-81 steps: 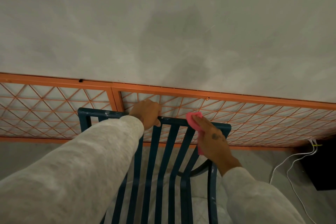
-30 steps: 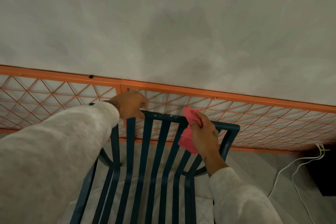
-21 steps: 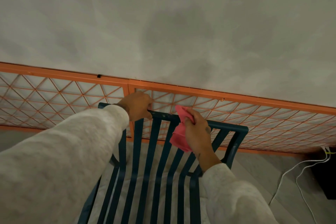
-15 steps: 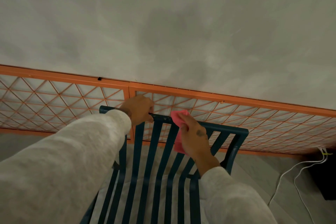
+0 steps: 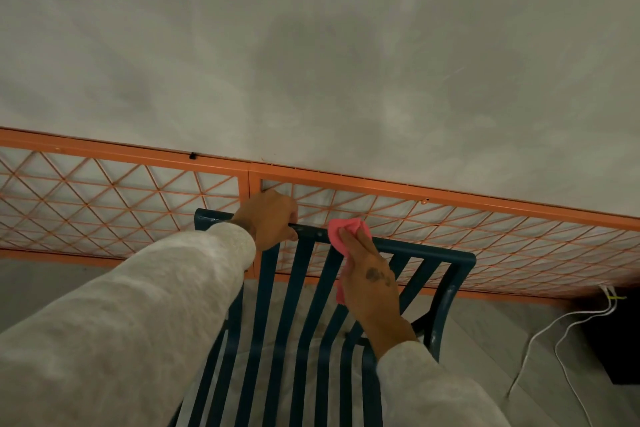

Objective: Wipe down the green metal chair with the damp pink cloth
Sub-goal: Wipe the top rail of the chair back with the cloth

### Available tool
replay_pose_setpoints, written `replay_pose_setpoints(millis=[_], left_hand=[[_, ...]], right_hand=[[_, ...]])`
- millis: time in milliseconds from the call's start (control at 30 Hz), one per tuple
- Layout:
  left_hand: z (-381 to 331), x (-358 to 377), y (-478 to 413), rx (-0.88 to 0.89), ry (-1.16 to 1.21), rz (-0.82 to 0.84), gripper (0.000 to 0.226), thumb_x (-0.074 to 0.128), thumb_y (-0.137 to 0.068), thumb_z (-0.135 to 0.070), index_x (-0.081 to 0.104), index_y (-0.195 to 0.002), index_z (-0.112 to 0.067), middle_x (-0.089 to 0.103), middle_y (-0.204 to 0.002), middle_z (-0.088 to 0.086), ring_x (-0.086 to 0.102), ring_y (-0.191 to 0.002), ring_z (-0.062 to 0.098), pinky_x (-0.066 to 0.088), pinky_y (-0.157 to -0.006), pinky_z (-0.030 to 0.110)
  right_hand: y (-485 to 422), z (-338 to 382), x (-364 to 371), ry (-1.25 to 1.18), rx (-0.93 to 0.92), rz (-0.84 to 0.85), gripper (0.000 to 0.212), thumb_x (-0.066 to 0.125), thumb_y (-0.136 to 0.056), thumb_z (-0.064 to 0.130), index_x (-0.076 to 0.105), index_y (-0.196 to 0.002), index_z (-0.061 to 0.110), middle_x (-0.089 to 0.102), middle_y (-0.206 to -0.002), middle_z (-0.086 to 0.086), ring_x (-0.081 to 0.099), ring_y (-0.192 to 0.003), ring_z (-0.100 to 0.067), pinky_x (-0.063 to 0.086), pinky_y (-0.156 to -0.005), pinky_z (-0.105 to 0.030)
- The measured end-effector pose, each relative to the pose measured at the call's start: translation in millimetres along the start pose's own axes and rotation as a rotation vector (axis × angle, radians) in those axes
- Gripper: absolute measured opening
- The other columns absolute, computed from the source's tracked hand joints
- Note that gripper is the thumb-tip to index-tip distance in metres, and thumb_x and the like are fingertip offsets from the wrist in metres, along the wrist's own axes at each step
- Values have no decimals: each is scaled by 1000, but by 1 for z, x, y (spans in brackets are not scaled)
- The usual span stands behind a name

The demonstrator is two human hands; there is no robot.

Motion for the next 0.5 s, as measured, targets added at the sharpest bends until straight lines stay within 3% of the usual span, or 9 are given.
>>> replay_pose_setpoints(millis=[100,167,300,400,500], left_hand=[[0,1,1,1,12,-19,20,70,-85,-33,66,-96,-18,67,-94,-1,62,-84,17,49,-79,28],[1,1,1,1,17,-30,20,71,-85,-33,67,-97,-18,67,-93,-1,62,-84,16,51,-80,30],[1,1,1,0,22,-37,21,71,-84,-33,67,-98,-18,67,-95,-1,62,-86,17,52,-83,32],[0,1,2,-3,27,-34,21,70,-85,-33,66,-99,-18,67,-95,-1,62,-86,16,50,-81,29],[0,1,3,-4,26,-29,22,69,-86,-34,66,-100,-18,66,-96,-1,62,-87,16,48,-80,27]], right_hand=[[5,-28,-9,84,-185,-109,68,53,-93,0,40,-133,54,44,-148,10,55,-123,-17,48,-101,-33],[1,-40,-16,204,-169,-133,46,49,-99,18,48,-130,52,48,-142,19,47,-128,-4,41,-108,-29],[-8,-27,-12,75,93,-107,62,52,-92,-4,39,-145,26,39,-151,1,53,-126,-28,42,-104,-38],[-5,1,2,-31,12,-43,63,50,-92,-5,39,-145,27,38,-152,1,55,-124,-30,50,-99,-44],[-1,-1,4,-8,-72,-13,58,52,-93,-3,44,-141,29,34,-152,7,52,-128,-23,50,-99,-34]])
Point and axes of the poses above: each hand's wrist, its own y-axis away from the middle knuckle, its own x-axis out of the palm, z = x × y, the point moved 2 cm from there along -y, towards the middle knuckle
